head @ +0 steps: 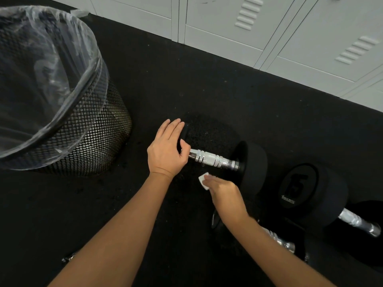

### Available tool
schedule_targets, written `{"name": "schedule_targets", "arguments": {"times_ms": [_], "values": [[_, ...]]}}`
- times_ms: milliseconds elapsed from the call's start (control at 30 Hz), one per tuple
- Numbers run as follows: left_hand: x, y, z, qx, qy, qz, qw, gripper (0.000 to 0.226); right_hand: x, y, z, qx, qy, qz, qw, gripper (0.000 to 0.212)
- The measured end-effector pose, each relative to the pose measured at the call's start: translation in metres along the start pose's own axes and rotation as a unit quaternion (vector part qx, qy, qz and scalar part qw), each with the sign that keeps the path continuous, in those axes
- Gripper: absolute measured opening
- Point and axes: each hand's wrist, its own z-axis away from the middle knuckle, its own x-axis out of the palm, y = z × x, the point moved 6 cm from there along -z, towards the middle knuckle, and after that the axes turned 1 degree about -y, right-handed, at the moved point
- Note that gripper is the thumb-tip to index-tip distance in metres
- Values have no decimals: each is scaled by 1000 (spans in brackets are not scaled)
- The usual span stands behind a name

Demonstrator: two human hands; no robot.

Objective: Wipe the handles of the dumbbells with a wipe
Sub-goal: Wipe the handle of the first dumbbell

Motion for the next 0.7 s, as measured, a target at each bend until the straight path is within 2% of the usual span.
{"name": "schedule_targets", "arguments": {"times_ms": [33, 67, 100, 167, 233, 267, 300, 333, 400, 467, 533, 600, 700], "values": [[0, 0, 0, -1, 1, 1, 1000, 48, -1, 5, 4, 101, 5, -83, 991, 27], [0, 0, 0, -1, 1, 1, 1000, 48, 4, 10, 10, 228, -3, -177, 958, 22], [0, 0, 0, -1, 1, 1, 1000, 48, 12, 10, 17, 349, -18, -289, 891, 21], [0, 0, 0, -1, 0, 0, 1000, 48, 31, 1, 27, 518, 7, -483, 706, 16], [0, 0, 0, -2, -2, -2, 1000, 48, 40, -9, 22, 596, 70, -600, 529, 20], [1, 0, 0, -2, -3, -2, 1000, 48, 40, -10, 16, 612, 110, -631, 463, 25], [1, 0, 0, -3, -3, -2, 1000, 48, 40, -8, 14, 616, 150, -651, 417, 29], [1, 0, 0, -4, -3, -2, 1000, 48, 37, -5, 9, 606, 183, -669, 388, 28], [1, -1, 0, -6, -3, -1, 1000, 48, 25, -1, -3, 575, 212, -689, 387, 13], [1, -1, 0, -7, -3, 1, 1000, 49, 21, 1, -8, 584, 220, -685, 377, 15], [1, 0, 0, -4, -5, 2, 1000, 49, 20, -1, -10, 617, 228, -672, 339, 19], [1, 0, 0, -1, -2, 2, 1000, 49, 18, -10, -17, 624, 205, -668, 350, 26], [0, 0, 0, -2, 1, 4, 1000, 48, 20, -11, -15, 608, 176, -667, 393, 21]]}}
